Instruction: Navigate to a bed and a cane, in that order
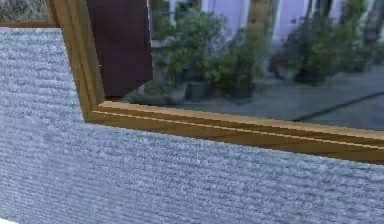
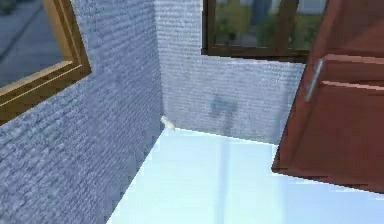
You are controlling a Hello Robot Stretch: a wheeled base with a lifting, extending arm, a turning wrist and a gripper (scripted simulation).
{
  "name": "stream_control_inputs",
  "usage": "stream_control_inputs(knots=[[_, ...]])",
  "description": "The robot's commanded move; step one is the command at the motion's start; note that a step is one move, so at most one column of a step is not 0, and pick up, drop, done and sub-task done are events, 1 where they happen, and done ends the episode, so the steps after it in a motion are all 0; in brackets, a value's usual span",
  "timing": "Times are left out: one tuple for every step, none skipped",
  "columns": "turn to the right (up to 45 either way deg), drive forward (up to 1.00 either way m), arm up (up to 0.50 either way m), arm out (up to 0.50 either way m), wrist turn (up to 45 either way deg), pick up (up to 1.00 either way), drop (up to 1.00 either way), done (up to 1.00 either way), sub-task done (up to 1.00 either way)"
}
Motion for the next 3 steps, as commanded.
stream_control_inputs(knots=[[-45.0,0.00,0.00,0.00,0.0,0.00,0.00,0.00,0.00],[-27.0,0.00,0.00,0.00,0.0,0.00,0.00,0.00,0.00],[0.0,1.00,0.00,0.00,0.0,0.00,0.00,0.00,0.00]])
